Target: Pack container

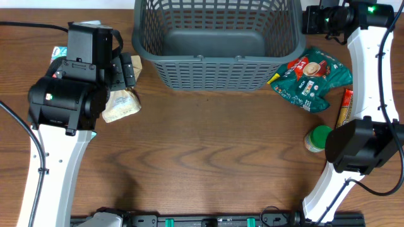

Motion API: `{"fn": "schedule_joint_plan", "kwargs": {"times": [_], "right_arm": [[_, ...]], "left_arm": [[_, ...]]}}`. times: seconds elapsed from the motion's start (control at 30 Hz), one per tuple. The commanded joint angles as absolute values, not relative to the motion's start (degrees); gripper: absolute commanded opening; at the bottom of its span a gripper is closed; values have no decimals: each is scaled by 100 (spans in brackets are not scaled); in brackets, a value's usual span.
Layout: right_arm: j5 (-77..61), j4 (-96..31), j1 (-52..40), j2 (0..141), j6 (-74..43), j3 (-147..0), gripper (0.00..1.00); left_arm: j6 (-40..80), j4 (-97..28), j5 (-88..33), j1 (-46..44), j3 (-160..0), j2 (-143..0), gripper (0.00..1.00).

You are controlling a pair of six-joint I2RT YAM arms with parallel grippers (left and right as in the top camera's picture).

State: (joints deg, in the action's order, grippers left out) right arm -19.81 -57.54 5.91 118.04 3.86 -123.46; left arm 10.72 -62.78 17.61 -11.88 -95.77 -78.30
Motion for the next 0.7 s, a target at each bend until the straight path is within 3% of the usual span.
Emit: {"fn": "schedule_joint_plan", "kwargs": {"times": [0.0,0.4,0.53,0.67], "right_arm": [[-2521,-5739,515,11826,650,-12315,3],[-2628,-5721,489,11826,694,-12315,7],[-1920,-5747,491,11826,405,-12315,41],[-1094,-5804,548,11826,-3,-12315,81]], "left_arm": [[1151,-6298,1868,-1164,-9688,-7813,100],[1149,-6298,1868,-1164,-9688,-7824,100],[1149,-6318,1870,-1164,-9688,-7824,99],[1146,-6346,1872,-1164,-9688,-7824,99]]}}
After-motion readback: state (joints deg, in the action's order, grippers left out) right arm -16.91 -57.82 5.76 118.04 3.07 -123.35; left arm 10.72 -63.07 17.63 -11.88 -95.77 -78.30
